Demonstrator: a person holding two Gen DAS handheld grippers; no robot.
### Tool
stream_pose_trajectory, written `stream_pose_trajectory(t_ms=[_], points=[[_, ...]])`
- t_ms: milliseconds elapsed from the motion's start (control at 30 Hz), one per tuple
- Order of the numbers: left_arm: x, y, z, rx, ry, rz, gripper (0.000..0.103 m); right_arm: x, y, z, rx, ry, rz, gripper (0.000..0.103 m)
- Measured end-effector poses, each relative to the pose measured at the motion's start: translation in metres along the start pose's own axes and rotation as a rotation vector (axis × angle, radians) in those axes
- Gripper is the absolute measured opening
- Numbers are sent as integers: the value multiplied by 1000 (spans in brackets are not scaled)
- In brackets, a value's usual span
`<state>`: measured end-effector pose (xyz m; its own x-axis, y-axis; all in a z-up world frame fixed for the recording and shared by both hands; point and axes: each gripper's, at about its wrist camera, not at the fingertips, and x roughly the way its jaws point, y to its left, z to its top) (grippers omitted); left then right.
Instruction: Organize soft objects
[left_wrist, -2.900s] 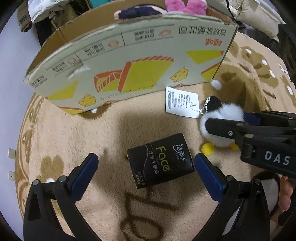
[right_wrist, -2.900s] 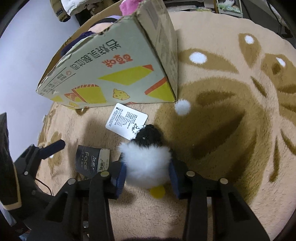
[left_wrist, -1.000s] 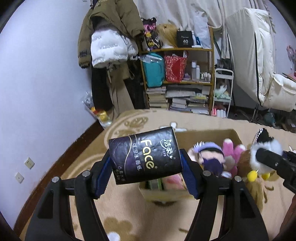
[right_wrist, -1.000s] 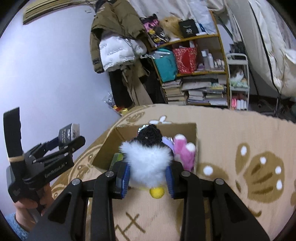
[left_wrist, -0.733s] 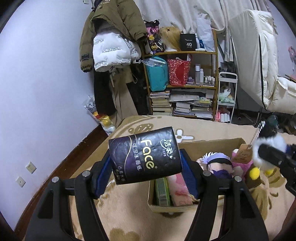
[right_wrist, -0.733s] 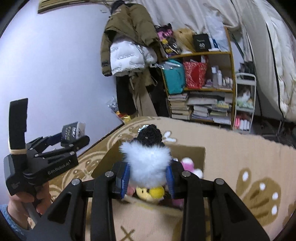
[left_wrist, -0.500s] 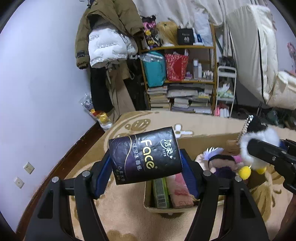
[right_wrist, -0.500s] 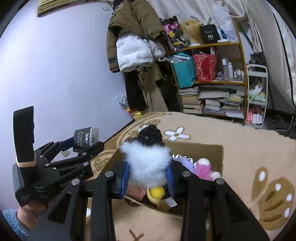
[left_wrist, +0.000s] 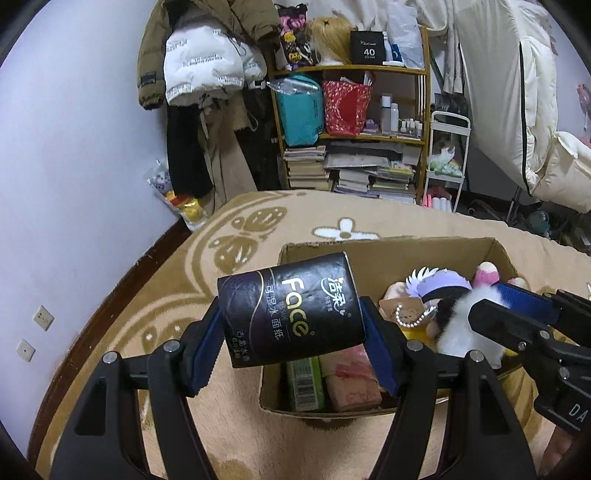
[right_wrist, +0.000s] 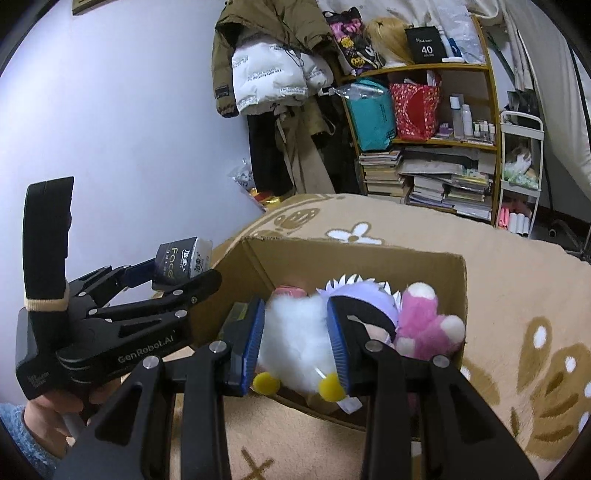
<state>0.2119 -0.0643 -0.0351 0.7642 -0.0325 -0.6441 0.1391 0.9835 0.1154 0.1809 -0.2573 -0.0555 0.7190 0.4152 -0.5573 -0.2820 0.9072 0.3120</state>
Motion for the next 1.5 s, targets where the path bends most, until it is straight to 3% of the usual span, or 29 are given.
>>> stream_pose_trajectory(t_ms=[67,100,167,233,333,500,600,1033,1500], points=[[0,1,-1,-2,3,-6,71,-1,-2,-2,6,5,-5,38],[0,1,-2,0,1,-6,76,-2,-3,-2,12,7,-8,38],[-3,2,-3,-2,-7,2,82,-5,-6,-2,20,7,-16,46],[-6,4,-4,-7,-5,2,83,-11,-7,-4,19,2,-25,69],[-12,8,-6,-25,12,-9,89,-21,-9,-6,37,-8,-51,84],[-36,14,-14,0,0,36,92,-35,-6,-6,99,17,-68,91],[-52,17,-15,12,1,56,97,-46,1,-6,93,11,-79,102],[-155,37,-18,-71,-112,61,103,-125,39,-16,23,-54,-153,103],[-236,51,-54,-121,-229,67,103,-208,65,-39,-41,-245,-212,103]])
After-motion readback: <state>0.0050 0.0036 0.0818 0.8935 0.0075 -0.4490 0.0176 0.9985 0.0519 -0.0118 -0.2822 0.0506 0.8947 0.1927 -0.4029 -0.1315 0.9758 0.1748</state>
